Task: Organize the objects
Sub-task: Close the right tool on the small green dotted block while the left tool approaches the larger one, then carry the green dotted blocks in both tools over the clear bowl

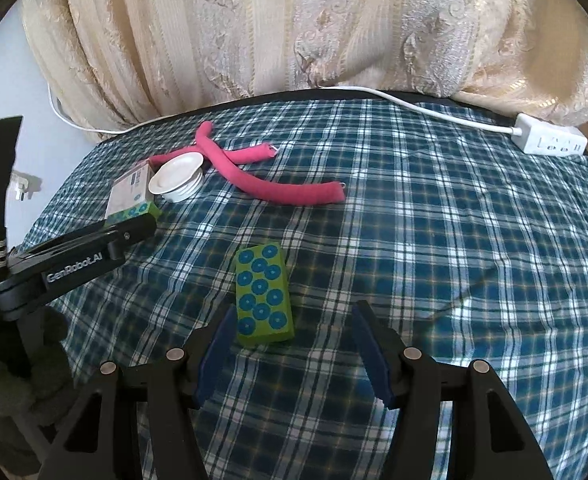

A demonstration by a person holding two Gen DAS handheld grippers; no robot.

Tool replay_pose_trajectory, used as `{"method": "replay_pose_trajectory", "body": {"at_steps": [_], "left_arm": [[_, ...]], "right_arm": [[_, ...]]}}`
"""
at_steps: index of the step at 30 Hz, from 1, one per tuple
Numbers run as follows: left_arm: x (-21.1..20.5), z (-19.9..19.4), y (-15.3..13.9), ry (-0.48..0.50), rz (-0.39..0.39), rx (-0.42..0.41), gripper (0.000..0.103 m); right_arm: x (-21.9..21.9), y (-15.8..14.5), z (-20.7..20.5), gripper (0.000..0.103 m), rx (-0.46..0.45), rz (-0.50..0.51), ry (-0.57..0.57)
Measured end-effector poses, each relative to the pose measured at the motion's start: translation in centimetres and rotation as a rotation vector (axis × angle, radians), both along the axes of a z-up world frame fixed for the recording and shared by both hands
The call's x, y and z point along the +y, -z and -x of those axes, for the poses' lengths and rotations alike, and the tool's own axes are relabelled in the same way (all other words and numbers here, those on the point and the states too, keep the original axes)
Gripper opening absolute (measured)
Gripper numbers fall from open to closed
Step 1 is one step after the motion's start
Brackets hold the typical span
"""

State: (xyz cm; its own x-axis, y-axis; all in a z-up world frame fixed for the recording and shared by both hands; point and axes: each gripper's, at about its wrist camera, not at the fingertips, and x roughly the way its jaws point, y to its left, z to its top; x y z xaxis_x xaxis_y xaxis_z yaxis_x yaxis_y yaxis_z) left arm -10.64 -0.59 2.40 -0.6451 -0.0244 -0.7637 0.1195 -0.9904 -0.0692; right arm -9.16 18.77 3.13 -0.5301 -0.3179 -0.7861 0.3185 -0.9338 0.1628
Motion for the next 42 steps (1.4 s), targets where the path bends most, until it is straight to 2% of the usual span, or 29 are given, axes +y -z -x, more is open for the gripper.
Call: {"method": "replay_pose_trajectory", "body": {"at_steps": [3, 10, 17, 31, 42], "left_arm": [[0.2, -0.2, -0.2, 0.007, 0.004, 0.006, 0.065], [0.3, -0.6, -0.4, 0.014, 0.013, 0.019, 0.065], [0.7, -0.7, -0.5, 0.025, 0.015, 0.019, 0.065], [2.3, -1.2, -0.8, 0.083, 0.02, 0.033, 0.065], [5.4, -2.5, -2.0, 0.143, 0.049, 0.06, 0.065]], "right_arm": [[-0.6, 0.3, 0.4, 0.061, -0.003, -0.011, -0.01], [-1.6, 0.5, 0.9, 0.05, 0.01, -0.043, -0.032], [-2.1, 0.6, 0.6, 0.031, 0.048, -0.104, -0.04], [0.7, -0.1, -0.8, 0.031, 0.046, -0.042, 0.024], [4.4, -1.6, -3.1, 0.031, 0.073, 0.013, 0.099]]}}
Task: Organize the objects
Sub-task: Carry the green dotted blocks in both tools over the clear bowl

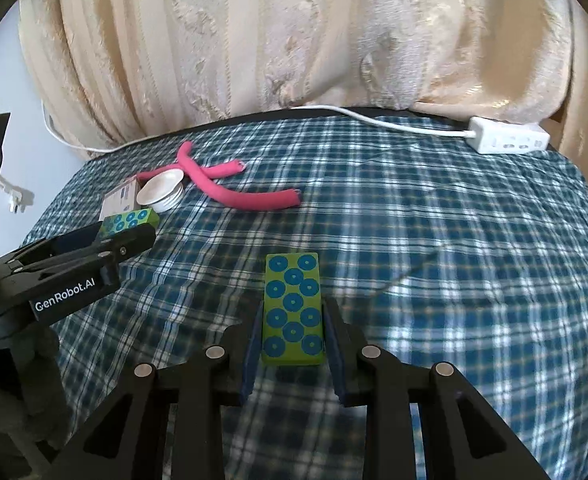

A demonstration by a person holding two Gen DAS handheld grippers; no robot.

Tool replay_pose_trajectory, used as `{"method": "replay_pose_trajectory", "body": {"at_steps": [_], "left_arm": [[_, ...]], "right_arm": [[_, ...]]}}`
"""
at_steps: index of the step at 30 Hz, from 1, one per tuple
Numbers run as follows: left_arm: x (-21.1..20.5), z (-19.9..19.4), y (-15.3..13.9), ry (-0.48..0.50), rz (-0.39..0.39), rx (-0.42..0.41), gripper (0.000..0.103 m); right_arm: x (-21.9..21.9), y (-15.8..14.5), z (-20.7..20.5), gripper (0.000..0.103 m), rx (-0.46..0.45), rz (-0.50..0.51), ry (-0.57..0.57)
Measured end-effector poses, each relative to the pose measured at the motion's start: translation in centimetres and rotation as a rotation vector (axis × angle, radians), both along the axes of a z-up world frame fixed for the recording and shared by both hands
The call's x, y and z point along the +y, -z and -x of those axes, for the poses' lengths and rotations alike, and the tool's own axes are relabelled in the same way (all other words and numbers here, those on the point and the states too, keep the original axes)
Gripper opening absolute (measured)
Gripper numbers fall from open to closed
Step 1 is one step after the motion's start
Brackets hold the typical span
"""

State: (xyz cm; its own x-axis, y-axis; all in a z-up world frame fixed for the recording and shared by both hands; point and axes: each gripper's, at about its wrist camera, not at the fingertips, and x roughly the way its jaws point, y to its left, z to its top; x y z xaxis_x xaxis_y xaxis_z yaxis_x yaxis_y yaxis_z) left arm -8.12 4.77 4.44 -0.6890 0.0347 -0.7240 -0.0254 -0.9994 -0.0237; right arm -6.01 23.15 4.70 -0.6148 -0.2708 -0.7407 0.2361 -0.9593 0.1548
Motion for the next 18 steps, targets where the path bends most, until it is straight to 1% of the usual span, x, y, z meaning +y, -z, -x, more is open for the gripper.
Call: {"method": "replay_pose_trajectory", "body": {"at_steps": [7, 18], "left_arm": [[2.8, -1.1, -0.9, 0.063, 0.008, 0.012, 0.065], [8.7, -2.8, -1.9, 0.183, 0.029, 0.028, 0.065]], "right_arm": [[3.0, -0.8, -1.5, 0.031, 0.021, 0.031, 0.062], [9.2, -2.4, -4.3, 0.031, 0.08, 0.069, 0.187]]}}
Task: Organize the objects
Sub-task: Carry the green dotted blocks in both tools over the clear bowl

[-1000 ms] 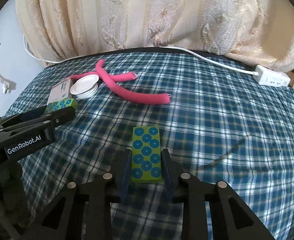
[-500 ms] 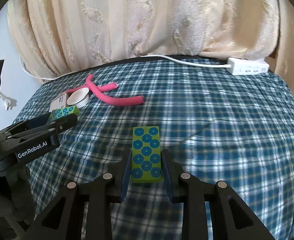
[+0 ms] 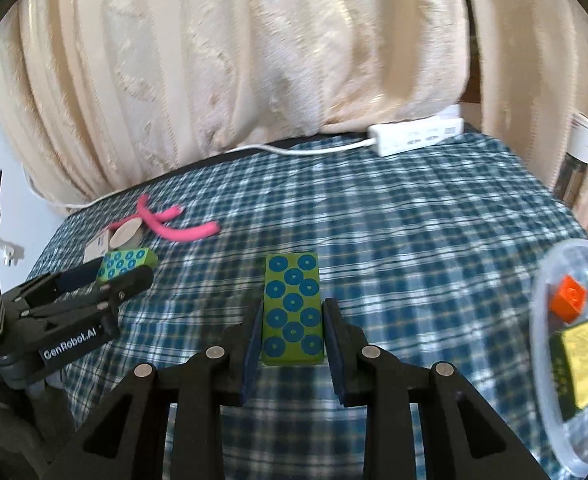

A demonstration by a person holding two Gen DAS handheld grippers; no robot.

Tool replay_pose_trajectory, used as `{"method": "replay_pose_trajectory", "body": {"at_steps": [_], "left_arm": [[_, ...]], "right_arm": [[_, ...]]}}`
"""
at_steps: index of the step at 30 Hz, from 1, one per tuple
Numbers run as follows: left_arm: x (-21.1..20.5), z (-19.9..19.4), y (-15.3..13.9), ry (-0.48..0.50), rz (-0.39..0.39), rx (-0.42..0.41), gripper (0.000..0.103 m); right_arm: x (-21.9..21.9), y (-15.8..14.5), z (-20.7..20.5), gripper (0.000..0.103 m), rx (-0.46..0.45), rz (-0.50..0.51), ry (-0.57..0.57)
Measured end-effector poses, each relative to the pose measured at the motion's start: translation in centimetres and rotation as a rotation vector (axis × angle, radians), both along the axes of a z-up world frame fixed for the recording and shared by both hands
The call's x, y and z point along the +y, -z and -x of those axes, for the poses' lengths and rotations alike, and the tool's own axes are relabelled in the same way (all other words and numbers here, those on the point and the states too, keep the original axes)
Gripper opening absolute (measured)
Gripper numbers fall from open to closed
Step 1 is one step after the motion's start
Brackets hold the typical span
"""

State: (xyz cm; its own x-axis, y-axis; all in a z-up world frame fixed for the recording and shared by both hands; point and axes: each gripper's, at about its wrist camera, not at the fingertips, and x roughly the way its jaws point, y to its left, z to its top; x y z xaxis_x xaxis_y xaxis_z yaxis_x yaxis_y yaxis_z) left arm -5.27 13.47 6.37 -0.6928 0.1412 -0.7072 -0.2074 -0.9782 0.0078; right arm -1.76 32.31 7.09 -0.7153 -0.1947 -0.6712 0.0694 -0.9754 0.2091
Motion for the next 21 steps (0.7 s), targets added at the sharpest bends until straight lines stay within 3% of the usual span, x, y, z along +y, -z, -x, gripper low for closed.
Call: {"method": "replay_pose_trajectory", "body": {"at_steps": [21], "left_arm": [[10.2, -1.9, -1.3, 0.221, 0.028, 0.002, 0.065]], "right_arm": [[12.1, -1.0, -4.5, 0.031, 0.055, 0.045, 0.272]]}}
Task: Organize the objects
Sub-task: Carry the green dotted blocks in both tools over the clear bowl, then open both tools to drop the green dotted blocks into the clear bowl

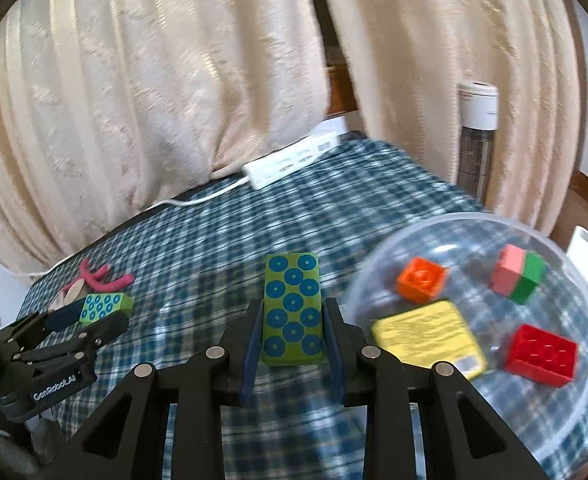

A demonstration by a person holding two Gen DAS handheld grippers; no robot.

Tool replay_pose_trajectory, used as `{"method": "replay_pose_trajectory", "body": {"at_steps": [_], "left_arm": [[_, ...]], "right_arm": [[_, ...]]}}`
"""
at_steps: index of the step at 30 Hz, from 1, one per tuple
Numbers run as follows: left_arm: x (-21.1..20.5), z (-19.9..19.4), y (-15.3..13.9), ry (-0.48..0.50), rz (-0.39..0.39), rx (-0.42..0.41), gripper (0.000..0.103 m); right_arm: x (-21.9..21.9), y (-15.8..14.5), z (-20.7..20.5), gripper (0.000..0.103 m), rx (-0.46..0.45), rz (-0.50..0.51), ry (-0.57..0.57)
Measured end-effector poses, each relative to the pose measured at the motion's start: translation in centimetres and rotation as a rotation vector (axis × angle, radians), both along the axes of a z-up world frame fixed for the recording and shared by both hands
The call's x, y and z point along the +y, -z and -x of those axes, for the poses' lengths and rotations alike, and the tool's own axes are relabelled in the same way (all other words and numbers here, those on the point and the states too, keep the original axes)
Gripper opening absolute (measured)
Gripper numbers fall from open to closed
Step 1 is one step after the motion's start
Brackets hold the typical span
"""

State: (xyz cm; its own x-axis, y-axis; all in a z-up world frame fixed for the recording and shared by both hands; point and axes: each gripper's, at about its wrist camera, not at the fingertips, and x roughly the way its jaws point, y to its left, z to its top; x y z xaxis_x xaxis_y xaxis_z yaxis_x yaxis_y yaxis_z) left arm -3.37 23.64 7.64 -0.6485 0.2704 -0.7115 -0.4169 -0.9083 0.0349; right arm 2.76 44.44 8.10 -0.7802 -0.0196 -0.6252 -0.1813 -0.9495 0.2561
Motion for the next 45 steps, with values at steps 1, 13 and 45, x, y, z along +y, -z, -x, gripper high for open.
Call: {"method": "replay_pose_trajectory", "body": {"at_steps": [1, 13, 45], "left_arm": [[0.4, -0.1, -0.1, 0.01, 0.0, 0.0, 0.065], [6.2, -1.3, -0.4, 0.131, 0.01, -0.004, 0.065], [15.6, -1.0, -0.9, 0.313, -0.034, -0.028, 0.065]], "right_arm": [[0.6, 0.0, -0.2, 0.031, 0.002, -0.001, 0.015], [7.1, 1.1, -2.3, 0.031, -0.018, 0.011, 0.16], [11.6, 2.3, -2.4, 0.031, -0.038, 0.041, 0.19]]}}
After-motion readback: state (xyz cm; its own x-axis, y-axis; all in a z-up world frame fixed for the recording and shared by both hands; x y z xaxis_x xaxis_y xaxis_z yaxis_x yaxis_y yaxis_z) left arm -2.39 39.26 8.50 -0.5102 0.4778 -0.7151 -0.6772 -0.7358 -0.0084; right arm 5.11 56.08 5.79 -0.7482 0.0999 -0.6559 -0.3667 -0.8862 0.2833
